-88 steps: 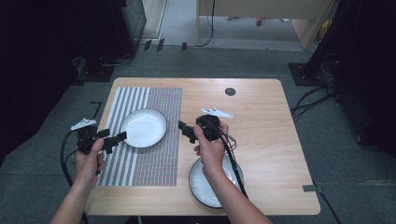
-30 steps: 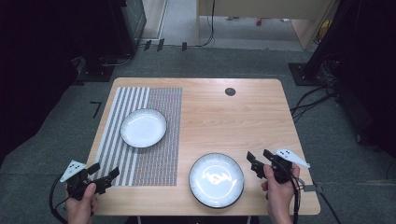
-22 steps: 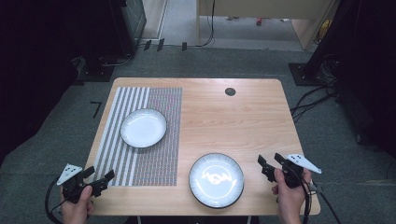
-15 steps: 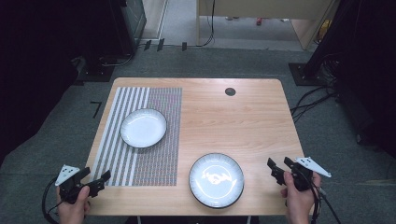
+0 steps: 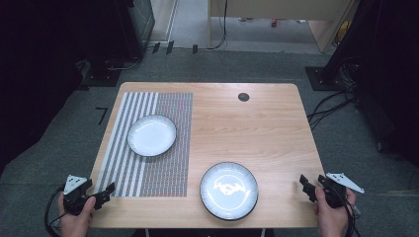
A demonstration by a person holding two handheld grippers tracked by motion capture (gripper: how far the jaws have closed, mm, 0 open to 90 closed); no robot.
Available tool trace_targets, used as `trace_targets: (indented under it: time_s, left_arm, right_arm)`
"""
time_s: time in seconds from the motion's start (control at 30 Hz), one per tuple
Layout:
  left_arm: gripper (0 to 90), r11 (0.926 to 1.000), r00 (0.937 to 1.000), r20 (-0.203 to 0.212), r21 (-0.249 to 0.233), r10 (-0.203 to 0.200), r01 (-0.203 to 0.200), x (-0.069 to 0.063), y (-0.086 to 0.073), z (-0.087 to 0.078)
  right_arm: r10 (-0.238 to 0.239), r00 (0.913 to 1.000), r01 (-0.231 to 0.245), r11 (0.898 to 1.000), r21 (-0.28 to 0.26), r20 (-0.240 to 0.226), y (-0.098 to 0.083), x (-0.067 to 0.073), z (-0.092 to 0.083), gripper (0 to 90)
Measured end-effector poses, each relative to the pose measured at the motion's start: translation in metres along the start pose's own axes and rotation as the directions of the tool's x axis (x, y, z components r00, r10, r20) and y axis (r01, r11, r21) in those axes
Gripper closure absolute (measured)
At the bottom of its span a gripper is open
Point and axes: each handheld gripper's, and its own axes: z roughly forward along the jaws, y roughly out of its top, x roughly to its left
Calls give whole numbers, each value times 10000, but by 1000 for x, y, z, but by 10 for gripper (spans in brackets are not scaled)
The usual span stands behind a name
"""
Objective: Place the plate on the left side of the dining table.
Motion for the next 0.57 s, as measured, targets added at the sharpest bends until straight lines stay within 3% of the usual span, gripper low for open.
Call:
trace_targets:
  time_s: [0.13,0.27,0.37,0.43,0.5,0.57]
  left_arm:
    - [120,9993,9998,-148,346,153,-148,-1,-1,4]
    - [120,9982,9993,-230,520,308,-296,-3,-1,6]
    - [120,9976,9984,-349,535,452,-433,-5,-2,7]
    - [120,9967,9967,-505,530,642,-615,-7,-3,8]
    - [119,9951,9936,-712,527,876,-839,-10,-4,9]
    - [120,9952,9939,-697,534,859,-822,-10,-3,9]
  right_arm:
    - [-513,9977,496,9980,391,441,-4,4,4,264]
    - [-823,9942,797,9960,400,689,-5,7,5,263]
    - [-958,9925,925,9946,465,761,-5,9,6,254]
    - [-1333,9883,1291,9899,590,745,-5,12,7,238]
    - [-1356,9882,1316,9896,583,715,-5,12,7,235]
    - [-1341,9885,1300,9897,601,703,-5,12,7,232]
